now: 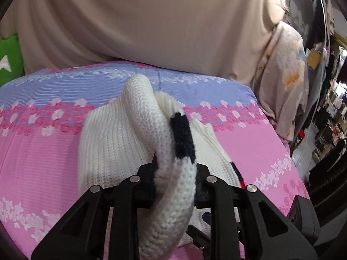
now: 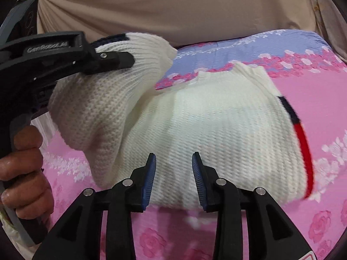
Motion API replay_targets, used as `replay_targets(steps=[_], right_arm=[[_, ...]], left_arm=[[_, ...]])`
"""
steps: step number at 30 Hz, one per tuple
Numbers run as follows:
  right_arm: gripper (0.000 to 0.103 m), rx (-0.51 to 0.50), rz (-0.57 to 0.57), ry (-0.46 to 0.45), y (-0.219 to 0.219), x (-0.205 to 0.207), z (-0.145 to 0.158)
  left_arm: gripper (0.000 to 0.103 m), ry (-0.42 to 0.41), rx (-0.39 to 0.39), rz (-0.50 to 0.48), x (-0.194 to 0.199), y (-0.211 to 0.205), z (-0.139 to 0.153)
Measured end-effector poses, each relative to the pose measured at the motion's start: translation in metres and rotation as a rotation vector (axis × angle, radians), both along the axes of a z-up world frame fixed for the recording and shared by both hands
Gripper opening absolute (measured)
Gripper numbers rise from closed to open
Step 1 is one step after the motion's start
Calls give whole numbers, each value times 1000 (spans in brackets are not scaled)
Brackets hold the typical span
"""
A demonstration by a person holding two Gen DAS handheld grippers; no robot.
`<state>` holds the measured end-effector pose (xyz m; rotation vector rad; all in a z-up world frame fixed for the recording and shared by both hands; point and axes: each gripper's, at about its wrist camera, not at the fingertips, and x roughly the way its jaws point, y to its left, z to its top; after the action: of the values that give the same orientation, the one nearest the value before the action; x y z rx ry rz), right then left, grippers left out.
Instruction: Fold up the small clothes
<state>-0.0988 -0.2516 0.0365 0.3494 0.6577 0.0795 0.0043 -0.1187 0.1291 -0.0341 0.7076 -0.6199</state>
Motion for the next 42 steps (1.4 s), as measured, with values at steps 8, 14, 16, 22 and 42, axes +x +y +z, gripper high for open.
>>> replay_targets(steps=[8,14,16,22,42], right_arm=[[37,63,-130,29,-62,-49,-16],[41,105,-123,31,-73,-56,-22],[42,111,-120,24,-75,-57,-22],[55,105,-158,-34,-83,-74,-16],[19,-44,3,12,-20,17,27]], left_arm=[[22,74,153,-90,-8,-95,-63],[29,34,192,-81,-12,-99,-56],[33,10,167,-84,-17,-89,-44],[76,-141,14,-31,-50,-9,16],[67,164,133,82,-38,67,-92]])
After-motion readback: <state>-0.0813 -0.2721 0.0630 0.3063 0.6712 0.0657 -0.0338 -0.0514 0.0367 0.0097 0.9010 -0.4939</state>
